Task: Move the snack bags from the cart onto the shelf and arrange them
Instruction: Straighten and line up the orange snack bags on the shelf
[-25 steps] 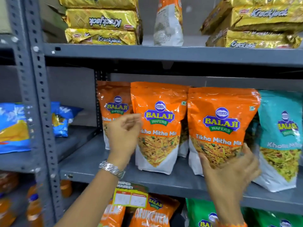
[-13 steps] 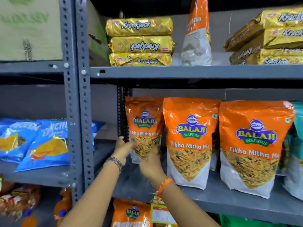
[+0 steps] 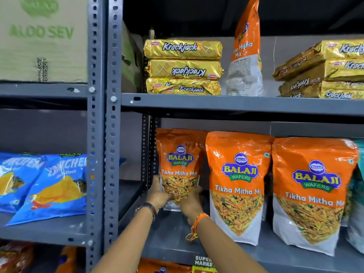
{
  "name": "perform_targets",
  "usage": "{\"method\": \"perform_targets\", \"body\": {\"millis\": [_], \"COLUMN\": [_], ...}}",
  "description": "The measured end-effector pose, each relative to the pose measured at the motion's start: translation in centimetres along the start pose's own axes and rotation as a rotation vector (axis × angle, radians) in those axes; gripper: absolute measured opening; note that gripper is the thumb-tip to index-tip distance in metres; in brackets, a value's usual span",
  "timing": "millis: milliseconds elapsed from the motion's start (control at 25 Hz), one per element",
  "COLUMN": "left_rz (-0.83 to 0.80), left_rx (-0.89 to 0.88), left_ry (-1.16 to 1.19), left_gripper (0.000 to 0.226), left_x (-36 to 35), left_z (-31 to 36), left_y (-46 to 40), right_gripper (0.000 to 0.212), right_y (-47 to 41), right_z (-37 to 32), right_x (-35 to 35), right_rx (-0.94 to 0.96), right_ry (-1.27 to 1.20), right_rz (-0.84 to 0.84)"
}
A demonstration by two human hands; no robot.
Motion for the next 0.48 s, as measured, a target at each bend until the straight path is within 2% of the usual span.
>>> {"method": "perform_targets", "body": {"millis": [120,240,320,400,480], "left_rz": [-0.003,-0.006,-0.017,-0.031,0.047], "left_rx": [-0.013,-0.007,0.002,0.017,-0.009], "left_ry": [-0.018,-0.024,-0.027,-0.010,0.015], "left_gripper": [0.087,0.089,0.086,0.081,0.077], "left_x": [0.0,-0.1,-0.1,-0.2,-0.3], "left_z": [-0.2,-0.3,0.1,0.7,1.5], "left_y": [-0.2,0.3,0.7,1.4,3.1], "right_gripper": [0.067,0.090,0.095,0.085,0.062], "right_y": [0.1,0.8,2.0,4.1,7.6], "right_z": [0.1,0.3,-0.6,-1.3,-1.0], "right_x": [-0.2,-0.1,0.2,0.5,1.3], "right_rx": [-0.023,0.006,0.034,0.118,0.250], "right_ry": [0.043,0.195,0.199,0.149,0.033], "right_rz": [0.042,0.013,0.004,-0.009,-0.048]}}
Point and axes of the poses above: each hand's wrist, its own y-axis away from the middle knuckle, its own x-axis out of the back of the hand, z = x × y, the point moved 3 cm from there along -y, towards the middle knuckle, and after that the axes turned 6 degrees about -z, right-handed, at the moved point
